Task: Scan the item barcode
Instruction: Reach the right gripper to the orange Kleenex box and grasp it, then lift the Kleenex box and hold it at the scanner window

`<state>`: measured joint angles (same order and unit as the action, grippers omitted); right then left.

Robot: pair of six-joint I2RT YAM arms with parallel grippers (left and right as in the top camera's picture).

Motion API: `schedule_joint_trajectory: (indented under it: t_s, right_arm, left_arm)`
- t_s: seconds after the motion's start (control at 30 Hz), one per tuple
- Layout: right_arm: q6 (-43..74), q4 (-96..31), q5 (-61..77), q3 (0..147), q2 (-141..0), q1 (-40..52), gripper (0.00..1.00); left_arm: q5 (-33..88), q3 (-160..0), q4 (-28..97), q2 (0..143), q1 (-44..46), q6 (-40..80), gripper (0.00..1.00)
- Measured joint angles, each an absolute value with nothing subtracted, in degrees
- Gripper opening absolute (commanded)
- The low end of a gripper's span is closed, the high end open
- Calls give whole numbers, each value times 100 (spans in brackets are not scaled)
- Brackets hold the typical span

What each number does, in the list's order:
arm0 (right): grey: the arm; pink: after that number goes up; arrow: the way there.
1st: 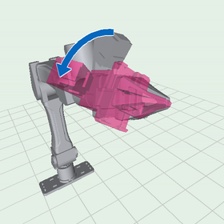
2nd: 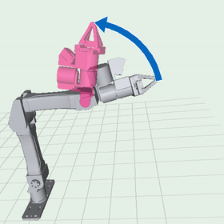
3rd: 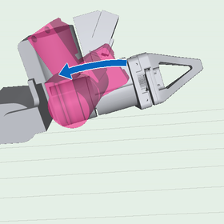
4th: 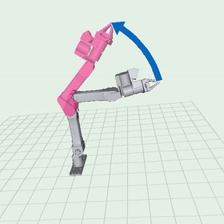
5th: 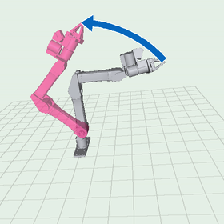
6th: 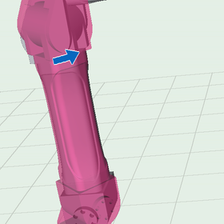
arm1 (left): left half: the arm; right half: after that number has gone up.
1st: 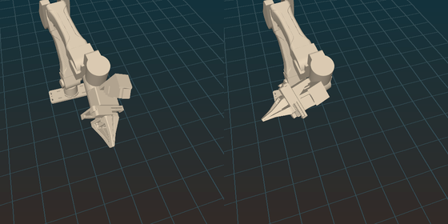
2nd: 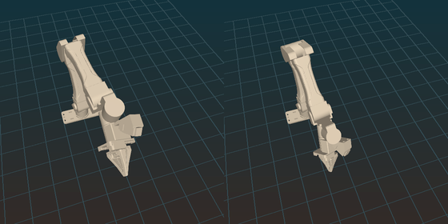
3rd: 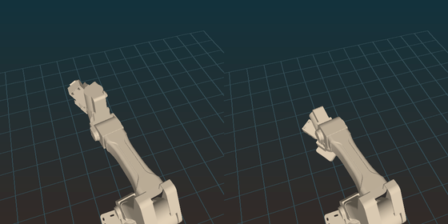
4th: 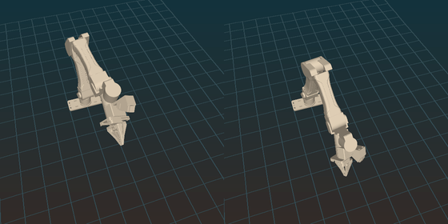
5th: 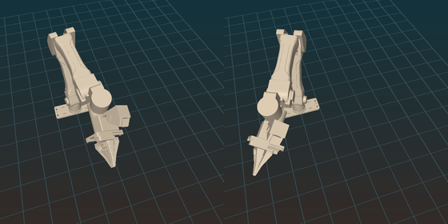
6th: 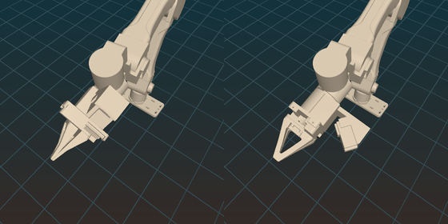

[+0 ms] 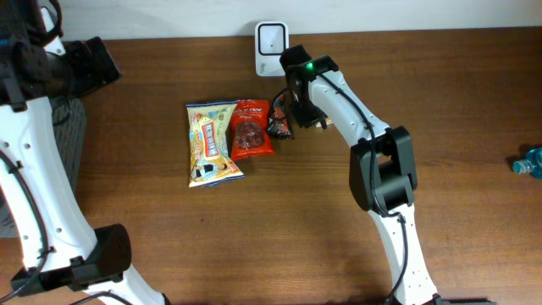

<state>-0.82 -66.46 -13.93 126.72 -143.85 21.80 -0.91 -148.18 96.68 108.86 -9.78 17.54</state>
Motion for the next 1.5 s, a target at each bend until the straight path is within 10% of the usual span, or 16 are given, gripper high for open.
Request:
schedule_joint_trajectory:
  t_s: [0.17, 0.5, 0.63, 0.97, 1.3, 1.4, 1.5]
  right_arm:
    - [327, -7345, -1041, 13198, -14420, 2119, 4]
    - [-346, -8114, 4311, 12929, -14365, 661, 4]
    - [-123, -7341, 4928, 11653, -14407, 373, 59]
    - [108, -8781, 1959, 13664, -14328, -362, 79]
    - [-502, -7540, 2176, 12405, -14357, 534, 55]
    - [-508, -7137, 2342, 12036, -14223, 523, 6]
    - [-414, -7218, 2606, 12025, -14206, 489, 4]
  left_arm:
    - [-91, -14818, 9666, 10886, -978, 1754, 99]
    - [-91, -14818, 9664, 10886, -978, 1754, 99]
    - [-91, -14818, 9668, 10886, -978, 1754, 99]
    - [-91, -14818, 9666, 10886, -978, 1754, 99]
    - [-91, -14818, 9666, 10886, -978, 1754, 99]
    - [-91, -14818, 9666, 10886, -978, 1754, 99]
    - [-91, -14818, 9668, 10886, -978, 1754, 99]
